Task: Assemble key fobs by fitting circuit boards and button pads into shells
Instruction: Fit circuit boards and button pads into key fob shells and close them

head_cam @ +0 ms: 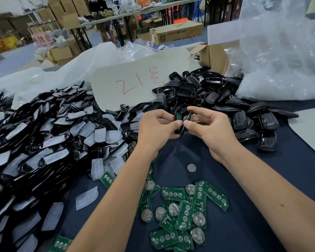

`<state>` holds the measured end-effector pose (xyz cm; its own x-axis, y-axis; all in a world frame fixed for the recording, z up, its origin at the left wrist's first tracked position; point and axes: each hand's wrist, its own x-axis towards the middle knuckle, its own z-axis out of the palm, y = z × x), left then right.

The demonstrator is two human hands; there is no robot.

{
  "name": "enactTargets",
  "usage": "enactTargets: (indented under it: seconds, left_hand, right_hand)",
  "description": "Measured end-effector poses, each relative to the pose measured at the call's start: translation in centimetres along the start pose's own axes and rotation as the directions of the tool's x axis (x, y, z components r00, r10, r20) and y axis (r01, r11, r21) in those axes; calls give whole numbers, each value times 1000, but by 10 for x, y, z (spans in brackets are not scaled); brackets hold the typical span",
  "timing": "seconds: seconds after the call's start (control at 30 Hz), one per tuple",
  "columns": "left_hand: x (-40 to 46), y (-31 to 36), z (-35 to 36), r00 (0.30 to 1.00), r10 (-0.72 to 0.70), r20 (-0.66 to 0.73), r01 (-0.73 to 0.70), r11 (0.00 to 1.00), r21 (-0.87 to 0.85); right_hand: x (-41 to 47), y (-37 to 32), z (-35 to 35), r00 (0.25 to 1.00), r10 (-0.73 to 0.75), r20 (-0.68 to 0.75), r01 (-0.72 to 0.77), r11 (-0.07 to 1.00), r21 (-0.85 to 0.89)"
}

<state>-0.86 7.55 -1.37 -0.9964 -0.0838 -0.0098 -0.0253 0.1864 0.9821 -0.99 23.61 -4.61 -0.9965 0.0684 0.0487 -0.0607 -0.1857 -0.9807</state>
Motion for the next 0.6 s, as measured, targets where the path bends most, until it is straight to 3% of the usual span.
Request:
enactTargets:
  seconds: [0.23,0.6]
  left_hand:
    - [0,3,1,986,157,55,-166,947,277]
    - [-6,9,0,962,234,144,-274,851,448]
  right_hand:
    - [1,4,1,998,15,-54,-16,1000,-20]
    - [-4,2,4,987,-93,-131,61,971,-229]
